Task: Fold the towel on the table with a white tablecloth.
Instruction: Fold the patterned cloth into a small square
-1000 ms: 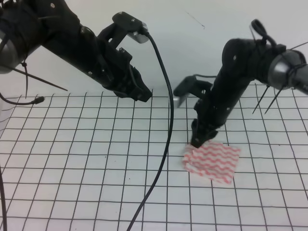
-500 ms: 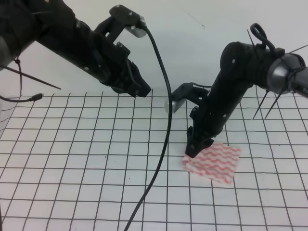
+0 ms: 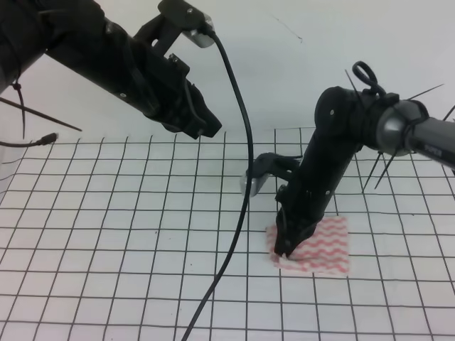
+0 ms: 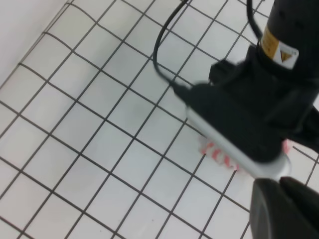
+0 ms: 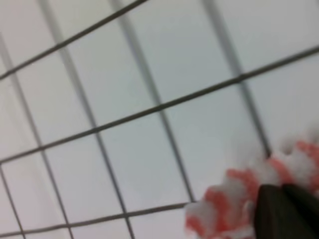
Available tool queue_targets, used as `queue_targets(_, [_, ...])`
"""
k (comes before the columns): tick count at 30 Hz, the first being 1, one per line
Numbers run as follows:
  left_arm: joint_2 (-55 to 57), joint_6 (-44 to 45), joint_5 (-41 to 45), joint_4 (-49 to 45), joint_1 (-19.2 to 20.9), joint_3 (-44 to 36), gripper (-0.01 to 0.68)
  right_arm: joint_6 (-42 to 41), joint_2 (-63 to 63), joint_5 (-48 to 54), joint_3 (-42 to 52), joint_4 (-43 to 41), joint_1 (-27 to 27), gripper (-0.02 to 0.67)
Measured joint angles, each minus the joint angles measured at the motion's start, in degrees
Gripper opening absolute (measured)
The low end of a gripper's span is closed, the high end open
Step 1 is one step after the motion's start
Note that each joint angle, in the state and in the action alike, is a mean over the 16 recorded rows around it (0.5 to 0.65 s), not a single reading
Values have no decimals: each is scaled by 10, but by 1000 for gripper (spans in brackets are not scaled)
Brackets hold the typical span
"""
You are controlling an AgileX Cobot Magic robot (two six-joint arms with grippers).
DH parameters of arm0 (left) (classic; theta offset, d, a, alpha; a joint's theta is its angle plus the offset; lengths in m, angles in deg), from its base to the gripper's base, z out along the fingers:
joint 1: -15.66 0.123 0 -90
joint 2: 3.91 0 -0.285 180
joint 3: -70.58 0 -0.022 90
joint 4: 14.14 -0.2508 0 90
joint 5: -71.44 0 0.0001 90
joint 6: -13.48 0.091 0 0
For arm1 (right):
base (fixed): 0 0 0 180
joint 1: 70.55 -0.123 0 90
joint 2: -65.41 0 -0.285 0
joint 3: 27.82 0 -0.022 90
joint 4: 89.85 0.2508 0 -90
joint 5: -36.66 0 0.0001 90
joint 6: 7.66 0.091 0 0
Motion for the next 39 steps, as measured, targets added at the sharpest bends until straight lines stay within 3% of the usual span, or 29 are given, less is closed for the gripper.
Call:
queue_targets(7, [-1, -1, 0, -4, 0, 0, 0, -24, -15, 17, 0, -10, -3, 6])
queue_targets(20, [-1, -5, -2, -9, 0, 0, 0, 144, -30, -29, 0, -127, 0, 5])
queue_targets(32, [-1, -6, -4, -9, 0, 0, 0, 138, -28, -20, 0, -114, 0, 4])
queue_targets(39, [-5, -6, -4, -9, 0, 0, 0, 190, -64, -29, 0, -152, 6, 3])
